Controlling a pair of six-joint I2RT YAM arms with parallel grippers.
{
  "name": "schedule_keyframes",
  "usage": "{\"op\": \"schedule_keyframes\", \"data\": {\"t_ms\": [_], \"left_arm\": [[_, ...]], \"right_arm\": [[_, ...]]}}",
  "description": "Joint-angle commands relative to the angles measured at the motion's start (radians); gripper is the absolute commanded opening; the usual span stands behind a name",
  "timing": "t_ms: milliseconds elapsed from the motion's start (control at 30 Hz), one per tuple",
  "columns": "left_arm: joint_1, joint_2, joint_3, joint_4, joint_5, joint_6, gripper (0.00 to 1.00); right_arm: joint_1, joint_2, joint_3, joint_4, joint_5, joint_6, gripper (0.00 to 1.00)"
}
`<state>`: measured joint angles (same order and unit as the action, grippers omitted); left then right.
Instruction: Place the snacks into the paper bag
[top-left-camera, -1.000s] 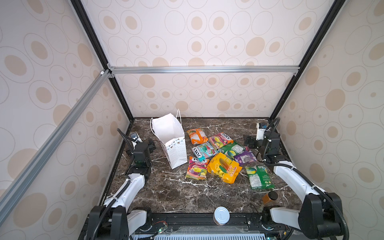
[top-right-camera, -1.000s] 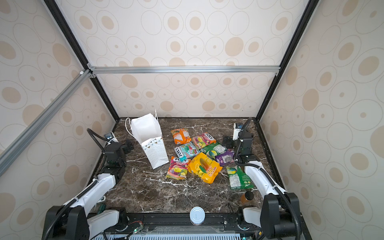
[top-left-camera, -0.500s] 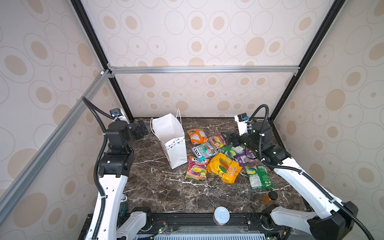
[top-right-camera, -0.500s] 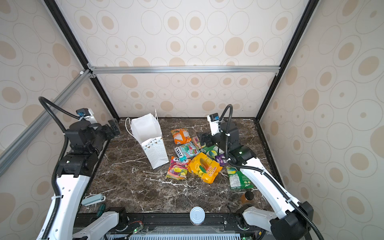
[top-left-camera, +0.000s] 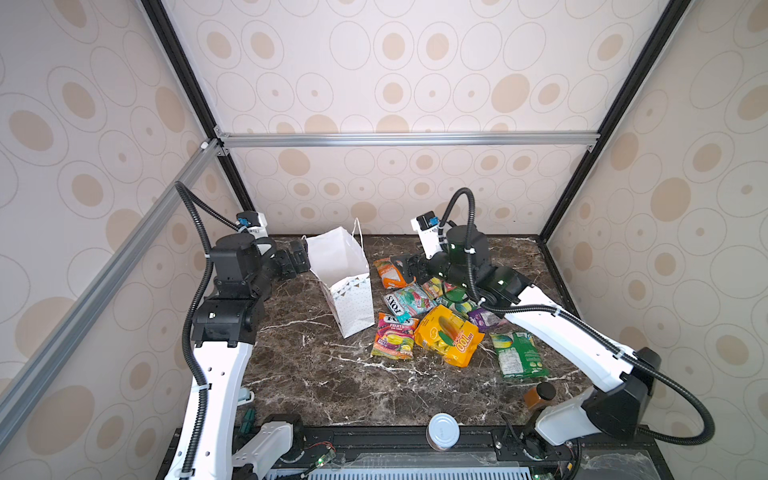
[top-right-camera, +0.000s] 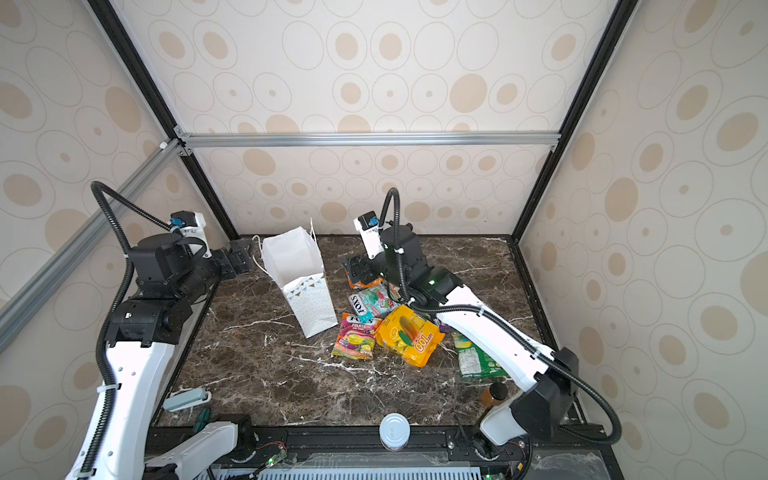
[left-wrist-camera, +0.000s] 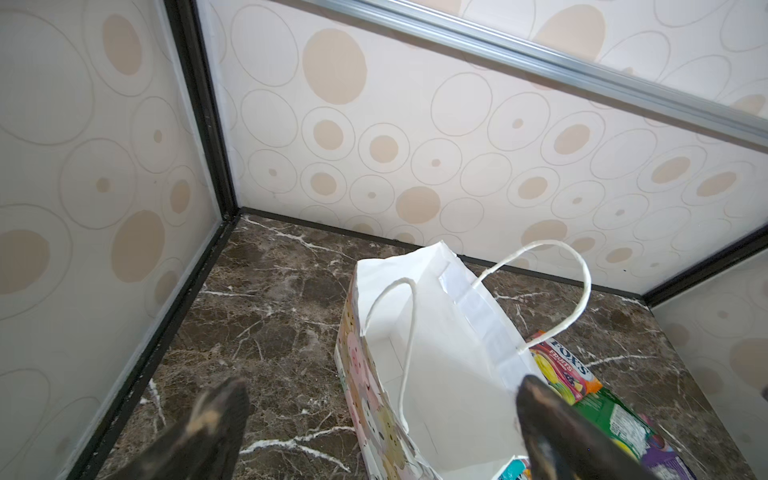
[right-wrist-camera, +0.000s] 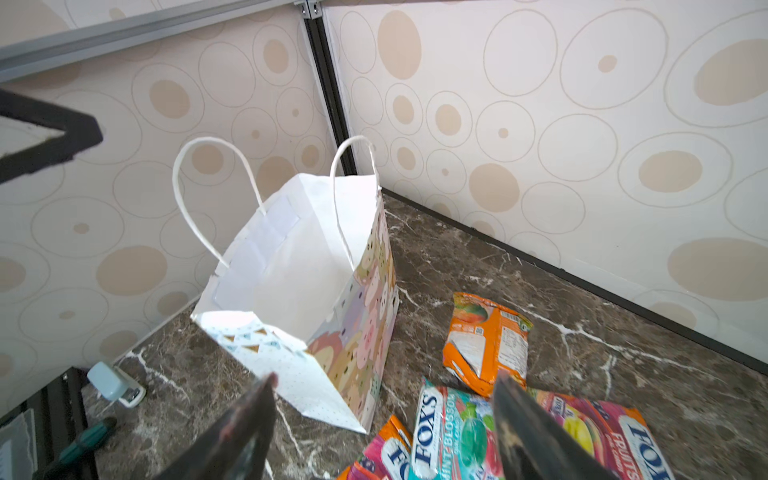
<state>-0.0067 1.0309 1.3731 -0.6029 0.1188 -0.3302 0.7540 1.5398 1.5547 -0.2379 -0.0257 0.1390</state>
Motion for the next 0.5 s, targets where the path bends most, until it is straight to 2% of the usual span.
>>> {"op": "schedule_keyframes", "data": {"t_ms": [0,267,467], "left_arm": [[0.005,-0.029,0.0,0.041,0.042,-0.015,1.0],[0.004,-0.03,-0.01,0.023,0.063,0.006,1.0],[0.006,-0.035,-0.05,0.058,0.086,0.0,1.0]], "right_arm": [[0.013,0.088,0.102,0.018,0.003,0.046,0.82],[0.044,0.319,0.344,0.008,-0.006,0.072,0.81],[0.059,0.432,0.473,-0.003,0.038,0.086,0.8]]}}
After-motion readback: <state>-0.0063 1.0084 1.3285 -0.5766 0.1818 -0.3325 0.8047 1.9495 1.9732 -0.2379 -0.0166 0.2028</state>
